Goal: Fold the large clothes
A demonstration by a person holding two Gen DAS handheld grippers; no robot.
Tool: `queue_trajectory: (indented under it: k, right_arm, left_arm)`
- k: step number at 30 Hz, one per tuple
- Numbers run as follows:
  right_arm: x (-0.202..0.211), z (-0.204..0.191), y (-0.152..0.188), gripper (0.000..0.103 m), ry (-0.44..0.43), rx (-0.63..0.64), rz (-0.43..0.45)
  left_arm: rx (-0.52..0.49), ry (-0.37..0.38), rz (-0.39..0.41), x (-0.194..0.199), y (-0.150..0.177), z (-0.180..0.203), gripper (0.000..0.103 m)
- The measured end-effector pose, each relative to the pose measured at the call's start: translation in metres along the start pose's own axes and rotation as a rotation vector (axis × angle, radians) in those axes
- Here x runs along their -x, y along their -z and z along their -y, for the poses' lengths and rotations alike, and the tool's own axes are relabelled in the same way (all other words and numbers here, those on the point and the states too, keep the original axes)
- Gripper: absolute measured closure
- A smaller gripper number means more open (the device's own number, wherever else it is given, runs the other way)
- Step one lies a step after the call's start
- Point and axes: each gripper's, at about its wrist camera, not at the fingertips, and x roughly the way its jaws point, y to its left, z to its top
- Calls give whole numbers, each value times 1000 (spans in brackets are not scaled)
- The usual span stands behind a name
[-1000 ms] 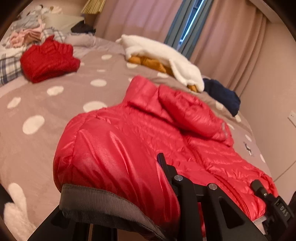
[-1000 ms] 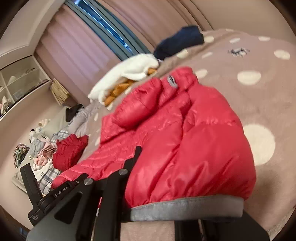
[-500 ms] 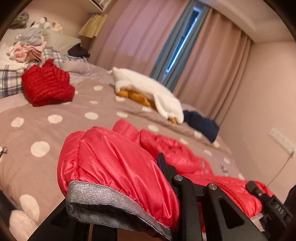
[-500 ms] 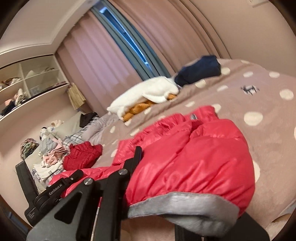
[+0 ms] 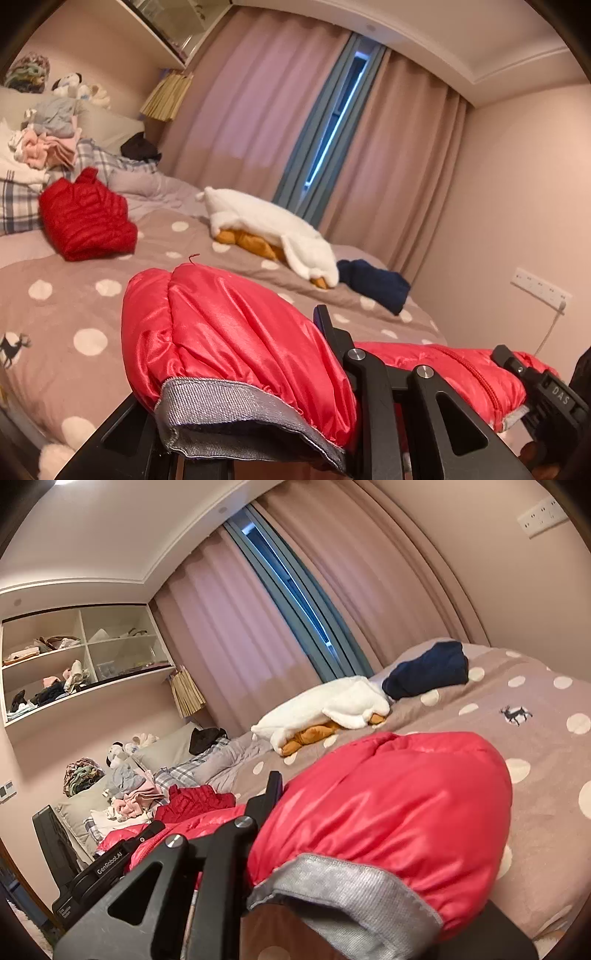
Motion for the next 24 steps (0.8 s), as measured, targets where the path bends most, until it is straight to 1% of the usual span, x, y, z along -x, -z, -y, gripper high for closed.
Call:
queue_trajectory:
  k: [3,10,14,19,24]
  right_arm:
    - [1,0,-1,87,6,-8,2]
    - [-16,8,3,86,41,-19,-36]
    - [-27,11,3,86,61,-20,-55]
    - [-45,17,0,86,80,-24,-73]
    - [-71,26,-5,85,107,-34,-103]
  left_arm:
    - [-3,-5,-6,-5,2,0,81]
    - [21,-21,-73,-27,3,-10,81]
    - [5,-34,-82,-39,3,-10,81]
    - [9,-42,-116,-61,1,-12,81]
    - [5,-59,-160,-92,0,-15,81]
